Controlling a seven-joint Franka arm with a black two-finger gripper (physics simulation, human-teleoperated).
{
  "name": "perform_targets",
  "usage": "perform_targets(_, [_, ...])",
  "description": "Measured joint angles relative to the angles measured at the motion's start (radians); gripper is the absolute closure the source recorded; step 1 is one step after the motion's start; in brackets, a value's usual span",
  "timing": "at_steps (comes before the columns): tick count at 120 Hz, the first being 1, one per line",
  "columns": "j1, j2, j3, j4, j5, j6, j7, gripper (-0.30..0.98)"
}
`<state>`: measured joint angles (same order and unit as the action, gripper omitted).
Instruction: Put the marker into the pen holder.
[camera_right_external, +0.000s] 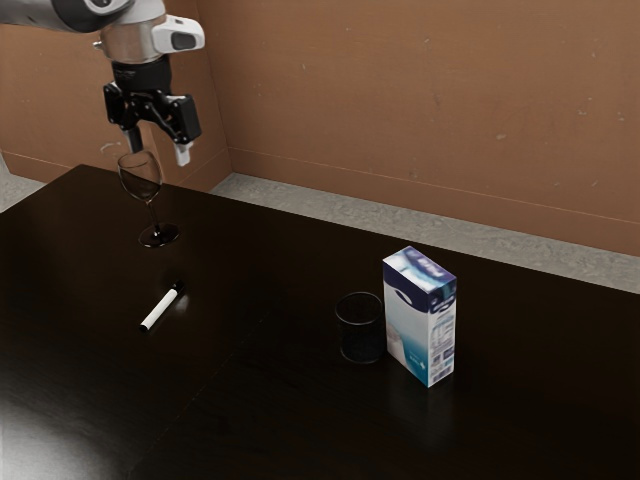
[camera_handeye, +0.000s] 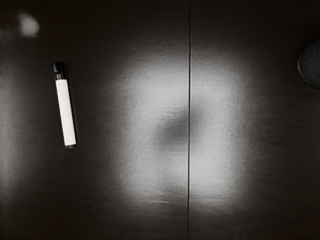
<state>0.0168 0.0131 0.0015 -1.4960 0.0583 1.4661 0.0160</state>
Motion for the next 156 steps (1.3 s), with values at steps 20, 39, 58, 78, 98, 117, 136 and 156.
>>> perform_targets(20, [0.008, 0.001, 0.003, 0.001, 0.000, -0.002, 0.002, 0.00])
perform_targets(39, [0.012, -0.001, 0.008, -0.002, -0.005, -0.004, 0.001, 0.00])
perform_targets(58, [-0.020, -0.187, 0.072, -0.377, 0.011, 0.076, -0.014, 0.00])
perform_targets(78, [0.003, -0.184, 0.227, -0.872, 0.018, 0.393, -0.025, 0.00])
perform_targets(98, [-0.008, -0.112, 0.249, -0.912, 0.017, 0.597, -0.034, 0.00])
perform_targets(117, [-0.006, 0.058, 0.236, -0.756, 0.014, 0.684, -0.037, 0.00])
perform_targets(136, [-0.020, 0.151, 0.220, -0.662, 0.017, 0.732, -0.018, 0.00])
perform_targets(156, [-0.015, 0.168, 0.219, -0.678, 0.002, 0.769, -0.007, 0.00])
